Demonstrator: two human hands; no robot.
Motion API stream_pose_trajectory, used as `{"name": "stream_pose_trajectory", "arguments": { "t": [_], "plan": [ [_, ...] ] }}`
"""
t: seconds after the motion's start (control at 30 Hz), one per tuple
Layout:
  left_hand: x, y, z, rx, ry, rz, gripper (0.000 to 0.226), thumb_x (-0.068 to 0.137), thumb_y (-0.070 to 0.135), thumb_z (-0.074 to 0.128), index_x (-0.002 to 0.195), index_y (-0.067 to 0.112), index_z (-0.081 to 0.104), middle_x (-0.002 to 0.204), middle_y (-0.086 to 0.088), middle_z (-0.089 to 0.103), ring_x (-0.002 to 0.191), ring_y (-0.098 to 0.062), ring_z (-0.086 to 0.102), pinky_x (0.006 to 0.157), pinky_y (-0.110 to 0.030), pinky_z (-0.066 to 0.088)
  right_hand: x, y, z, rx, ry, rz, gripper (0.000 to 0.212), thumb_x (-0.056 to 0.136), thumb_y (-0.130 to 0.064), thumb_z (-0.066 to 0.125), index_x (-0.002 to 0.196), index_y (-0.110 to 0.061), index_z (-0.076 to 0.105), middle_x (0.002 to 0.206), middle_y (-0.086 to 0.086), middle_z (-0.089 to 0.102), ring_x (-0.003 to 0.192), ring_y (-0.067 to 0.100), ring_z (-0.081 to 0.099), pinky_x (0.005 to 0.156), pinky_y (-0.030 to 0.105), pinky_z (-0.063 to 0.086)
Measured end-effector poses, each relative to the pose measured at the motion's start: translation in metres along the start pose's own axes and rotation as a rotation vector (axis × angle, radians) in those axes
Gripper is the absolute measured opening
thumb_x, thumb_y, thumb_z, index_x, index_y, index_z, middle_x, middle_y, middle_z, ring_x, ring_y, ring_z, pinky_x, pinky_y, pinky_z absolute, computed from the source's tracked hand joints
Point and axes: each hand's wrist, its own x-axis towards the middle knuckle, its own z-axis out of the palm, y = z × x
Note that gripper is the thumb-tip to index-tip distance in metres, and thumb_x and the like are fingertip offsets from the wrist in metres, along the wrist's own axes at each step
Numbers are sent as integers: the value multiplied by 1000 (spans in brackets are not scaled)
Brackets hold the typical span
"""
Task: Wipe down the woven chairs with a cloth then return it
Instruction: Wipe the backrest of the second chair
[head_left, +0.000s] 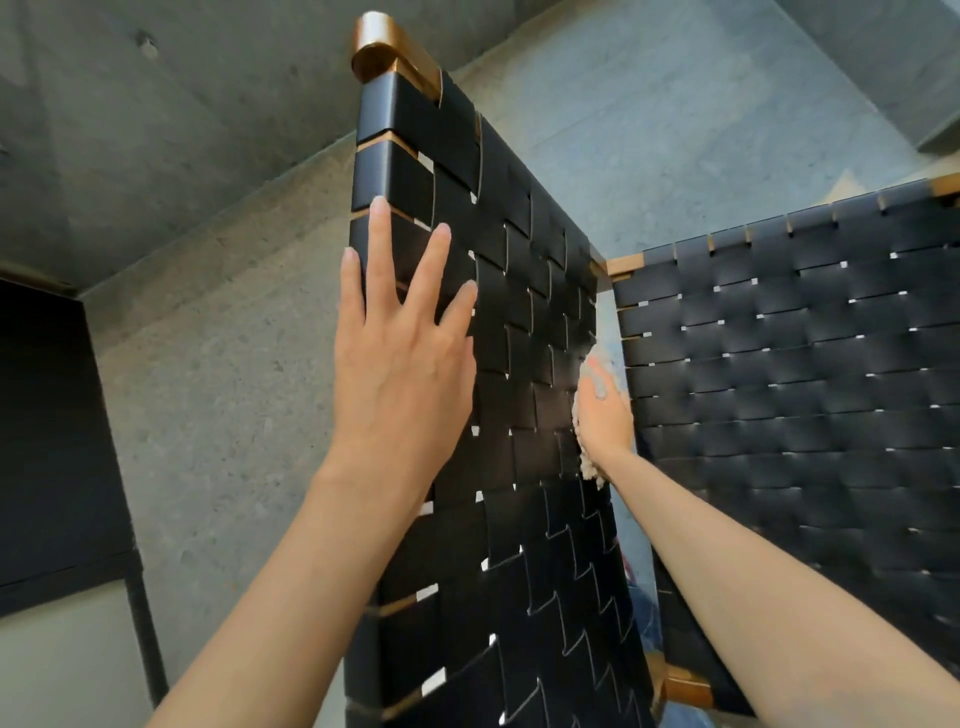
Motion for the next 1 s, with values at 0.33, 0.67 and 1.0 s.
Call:
{"name": "stream_pose_trajectory", "arguments": {
  "t": [0.33,0.67,1.0],
  "plan": [
    [-93,17,-7,-131,-27,36,38,94,32,48,128,20,58,155,-12,25,146,-34,5,117,-52,10,-143,92,-21,-18,-8,246,46,103,-42,30,136,-16,49,127,11,55,117,28,53,85,28,34],
    [-195,39,-15,-347,-8,30,36,96,34,42,124,22,62,157,-6,20,146,-29,-7,119,-46,-2,-240,159,-31,-76,21,282,51,102,-47,32,141,-18,44,139,10,49,121,27,49,90,30,35],
    [-257,53,-29,-397,-106,-9,44,98,40,35,140,27,42,160,-1,1,144,-23,-20,114,-38,-13,-328,134,-43,207,54,304,29,102,-27,43,121,-7,46,111,8,52,81,9,50,52,7,43]
  ]
}}
